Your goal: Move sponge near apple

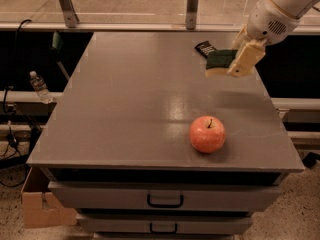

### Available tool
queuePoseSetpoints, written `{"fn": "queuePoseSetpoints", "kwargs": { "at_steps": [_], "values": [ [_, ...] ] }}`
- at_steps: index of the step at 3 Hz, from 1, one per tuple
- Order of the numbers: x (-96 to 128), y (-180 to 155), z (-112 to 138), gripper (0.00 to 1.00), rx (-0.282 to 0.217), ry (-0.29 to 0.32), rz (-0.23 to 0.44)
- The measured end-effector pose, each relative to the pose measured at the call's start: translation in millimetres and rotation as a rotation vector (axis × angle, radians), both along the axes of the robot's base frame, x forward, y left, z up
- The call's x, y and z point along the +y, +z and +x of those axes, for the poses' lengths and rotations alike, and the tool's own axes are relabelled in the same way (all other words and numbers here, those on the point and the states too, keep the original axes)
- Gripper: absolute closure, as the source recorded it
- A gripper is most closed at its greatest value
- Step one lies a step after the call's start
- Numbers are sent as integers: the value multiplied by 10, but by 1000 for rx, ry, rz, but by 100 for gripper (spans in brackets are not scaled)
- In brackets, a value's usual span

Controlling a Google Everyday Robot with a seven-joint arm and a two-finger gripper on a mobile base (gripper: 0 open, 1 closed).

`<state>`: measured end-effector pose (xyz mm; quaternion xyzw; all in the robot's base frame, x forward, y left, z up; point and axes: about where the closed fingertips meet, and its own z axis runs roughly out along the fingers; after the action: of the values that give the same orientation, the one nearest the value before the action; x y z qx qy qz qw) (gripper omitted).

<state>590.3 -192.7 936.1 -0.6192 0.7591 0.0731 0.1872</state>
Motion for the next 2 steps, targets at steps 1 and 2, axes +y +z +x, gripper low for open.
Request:
{"fn": "queuePoseSetpoints", "kwargs": {
  "at_steps": [1,2],
  "values": [
    [-205,-154,-91,100,11,22,-27],
    [-316,-322,-171,100,19,49,-53]
  ]
}}
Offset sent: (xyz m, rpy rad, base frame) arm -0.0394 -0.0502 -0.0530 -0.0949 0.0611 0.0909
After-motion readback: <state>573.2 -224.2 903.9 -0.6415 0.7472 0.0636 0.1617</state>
